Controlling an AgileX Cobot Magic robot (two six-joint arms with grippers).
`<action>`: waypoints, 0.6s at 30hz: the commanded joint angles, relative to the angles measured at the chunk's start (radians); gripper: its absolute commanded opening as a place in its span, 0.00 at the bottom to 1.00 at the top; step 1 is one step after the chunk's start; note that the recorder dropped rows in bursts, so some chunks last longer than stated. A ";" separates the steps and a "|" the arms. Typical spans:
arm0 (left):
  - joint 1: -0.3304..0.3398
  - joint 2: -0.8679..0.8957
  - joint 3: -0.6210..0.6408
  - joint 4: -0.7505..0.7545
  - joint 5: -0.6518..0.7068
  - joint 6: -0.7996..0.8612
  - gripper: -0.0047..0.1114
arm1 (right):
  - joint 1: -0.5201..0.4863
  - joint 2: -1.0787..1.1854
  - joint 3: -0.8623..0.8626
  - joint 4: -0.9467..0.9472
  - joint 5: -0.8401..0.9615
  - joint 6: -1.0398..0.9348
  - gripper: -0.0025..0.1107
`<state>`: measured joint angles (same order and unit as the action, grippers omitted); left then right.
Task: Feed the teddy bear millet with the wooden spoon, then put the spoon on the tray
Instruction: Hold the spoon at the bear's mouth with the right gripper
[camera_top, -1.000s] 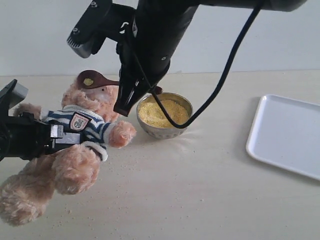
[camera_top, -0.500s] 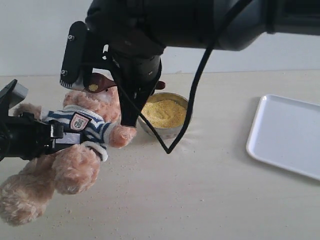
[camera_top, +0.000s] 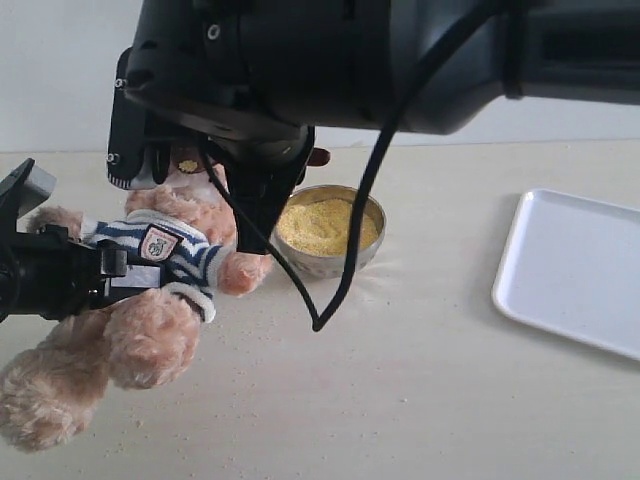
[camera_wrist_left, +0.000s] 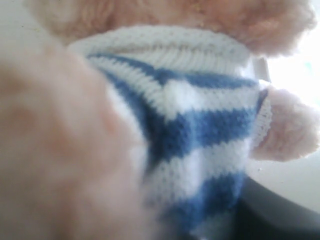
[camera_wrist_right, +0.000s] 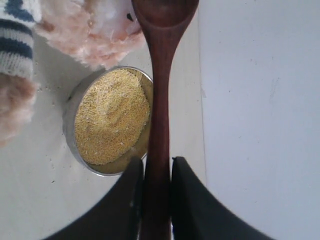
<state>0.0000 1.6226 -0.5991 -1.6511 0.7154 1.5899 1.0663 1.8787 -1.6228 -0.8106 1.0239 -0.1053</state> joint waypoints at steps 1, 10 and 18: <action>0.002 0.000 0.000 -0.004 0.025 0.005 0.08 | 0.003 0.004 -0.006 -0.023 0.022 0.023 0.02; 0.002 0.000 0.000 -0.004 0.025 0.005 0.08 | 0.038 0.015 -0.006 -0.082 0.034 0.052 0.02; 0.002 0.000 0.000 -0.004 0.025 0.005 0.08 | 0.049 0.017 -0.006 -0.098 0.069 0.071 0.02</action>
<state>0.0000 1.6226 -0.5991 -1.6511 0.7154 1.5899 1.1102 1.8986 -1.6228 -0.8918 1.0866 -0.0458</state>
